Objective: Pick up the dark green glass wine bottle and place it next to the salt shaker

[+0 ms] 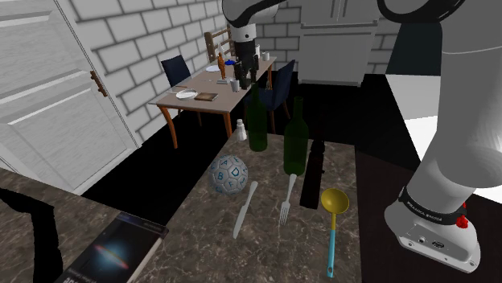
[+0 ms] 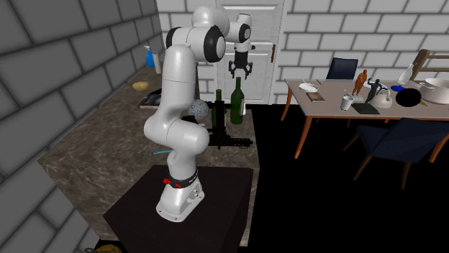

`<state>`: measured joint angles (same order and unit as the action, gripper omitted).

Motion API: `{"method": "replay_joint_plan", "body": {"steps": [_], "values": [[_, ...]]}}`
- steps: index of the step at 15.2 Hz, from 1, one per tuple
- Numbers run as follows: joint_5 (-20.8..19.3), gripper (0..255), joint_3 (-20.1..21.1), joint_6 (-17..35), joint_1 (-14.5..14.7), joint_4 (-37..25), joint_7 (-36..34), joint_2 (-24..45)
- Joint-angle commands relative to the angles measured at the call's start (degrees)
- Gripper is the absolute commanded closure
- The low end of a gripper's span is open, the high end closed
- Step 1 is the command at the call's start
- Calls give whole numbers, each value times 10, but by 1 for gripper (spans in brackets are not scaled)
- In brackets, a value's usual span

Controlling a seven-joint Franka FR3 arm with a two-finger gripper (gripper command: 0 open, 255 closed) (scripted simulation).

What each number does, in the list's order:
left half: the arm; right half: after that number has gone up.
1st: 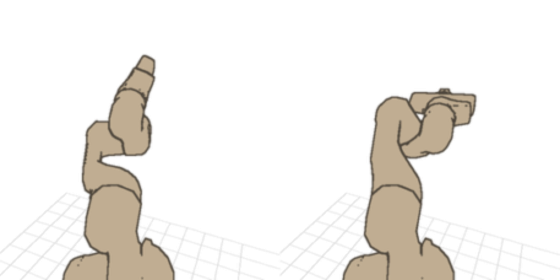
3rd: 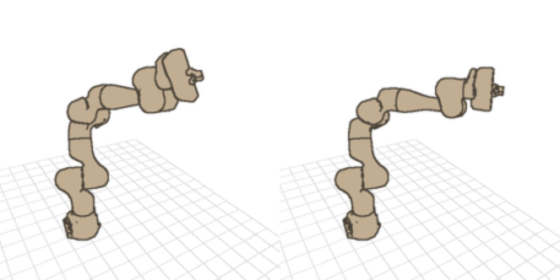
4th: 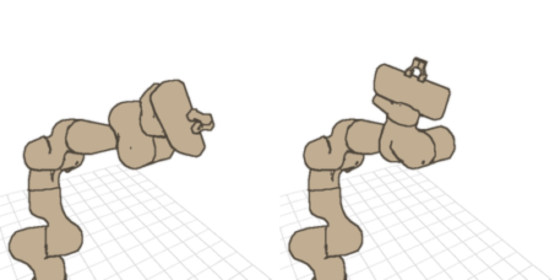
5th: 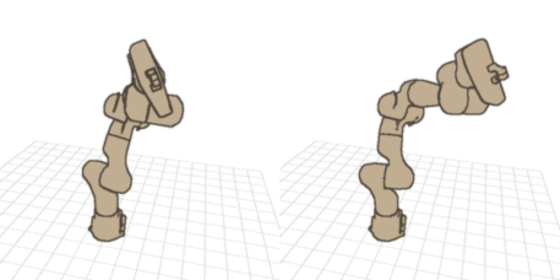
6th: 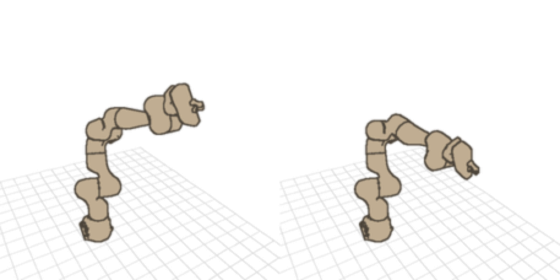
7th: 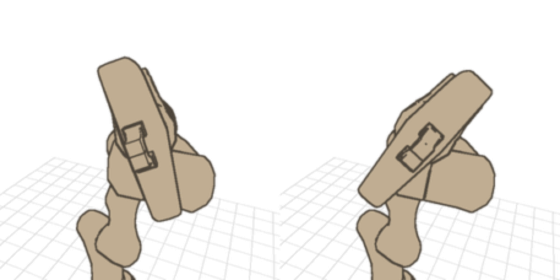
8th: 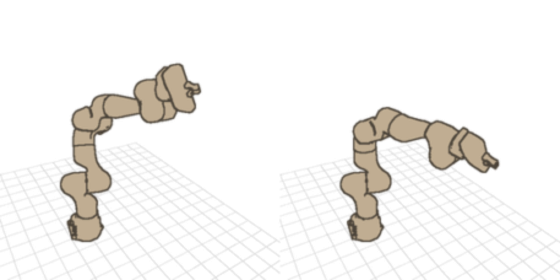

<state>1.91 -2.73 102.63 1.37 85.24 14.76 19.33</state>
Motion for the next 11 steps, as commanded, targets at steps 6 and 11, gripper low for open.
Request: {"method": "replay_joint_plan", "body": {"steps": [6,11], "values": [[0,0,0,-39,-1,-40,0,1],[0,0,-1,-76,-2,-82,-1,6]]}}
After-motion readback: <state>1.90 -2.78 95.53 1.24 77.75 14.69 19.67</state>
